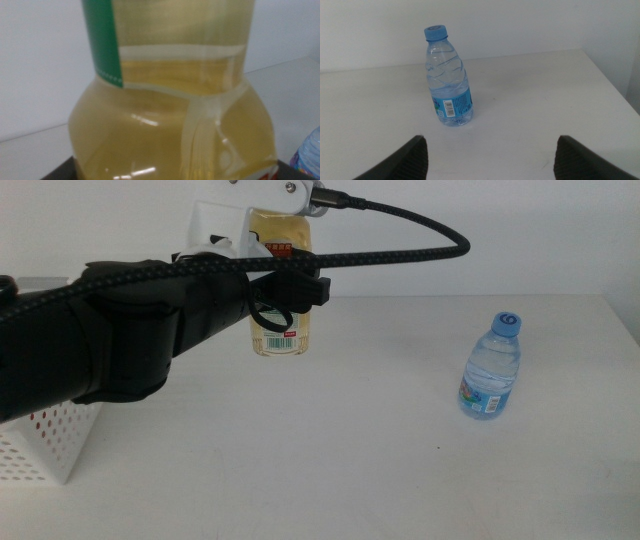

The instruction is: Use arms to grab the bottles and put them into the dustbin to the left of the table.

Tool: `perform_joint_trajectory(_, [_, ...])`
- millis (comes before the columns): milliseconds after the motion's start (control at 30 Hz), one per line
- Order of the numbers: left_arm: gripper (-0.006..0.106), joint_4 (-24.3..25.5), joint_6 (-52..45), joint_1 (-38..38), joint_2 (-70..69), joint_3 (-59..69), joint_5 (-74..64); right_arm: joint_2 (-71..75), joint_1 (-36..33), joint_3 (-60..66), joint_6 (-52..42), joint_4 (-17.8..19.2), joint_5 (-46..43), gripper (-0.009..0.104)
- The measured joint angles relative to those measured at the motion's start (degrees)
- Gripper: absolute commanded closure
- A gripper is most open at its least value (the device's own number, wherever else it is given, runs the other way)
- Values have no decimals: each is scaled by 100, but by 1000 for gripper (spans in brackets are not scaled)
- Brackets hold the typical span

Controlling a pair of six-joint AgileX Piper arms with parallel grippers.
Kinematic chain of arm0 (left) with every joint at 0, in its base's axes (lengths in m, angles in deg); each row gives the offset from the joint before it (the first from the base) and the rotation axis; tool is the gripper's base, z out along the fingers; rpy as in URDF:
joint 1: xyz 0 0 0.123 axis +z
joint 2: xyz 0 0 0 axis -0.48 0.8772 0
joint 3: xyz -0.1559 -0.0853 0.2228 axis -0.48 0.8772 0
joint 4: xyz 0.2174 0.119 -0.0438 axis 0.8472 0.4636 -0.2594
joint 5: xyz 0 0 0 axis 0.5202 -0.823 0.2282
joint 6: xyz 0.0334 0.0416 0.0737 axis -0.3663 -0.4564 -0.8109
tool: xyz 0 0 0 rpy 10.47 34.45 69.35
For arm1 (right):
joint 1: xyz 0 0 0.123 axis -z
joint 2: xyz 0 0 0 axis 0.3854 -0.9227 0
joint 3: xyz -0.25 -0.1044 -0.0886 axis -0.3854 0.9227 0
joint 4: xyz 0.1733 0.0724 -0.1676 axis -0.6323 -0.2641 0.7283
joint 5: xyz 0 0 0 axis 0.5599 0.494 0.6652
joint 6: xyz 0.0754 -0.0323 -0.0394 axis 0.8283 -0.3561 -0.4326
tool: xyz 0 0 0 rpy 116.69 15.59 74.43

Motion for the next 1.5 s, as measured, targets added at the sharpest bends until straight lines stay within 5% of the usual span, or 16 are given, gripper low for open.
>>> perform_joint_trajectory(500, [106, -478, -268, 54, -19, 0, 255, 0, 0, 0, 0, 0, 0, 29])
perform_joint_trajectory(767, [106, -69, -90, 54, -19, 5, 126, 0, 0, 0, 0, 0, 0, 29])
perform_joint_trajectory(900, [106, 988, 943, 107, -55, 92, -65, 0, 0, 0, 0, 0, 0, 29])
perform_joint_trajectory(1333, [106, 6131, 6035, 1727, -146, -95, -3396, 0, 0, 0, 0, 0, 0, 29])
perform_joint_trajectory(1500, [106, 7265, 6835, 2424, -232, -782, -4935, 0, 0, 0, 0, 0, 0, 29])
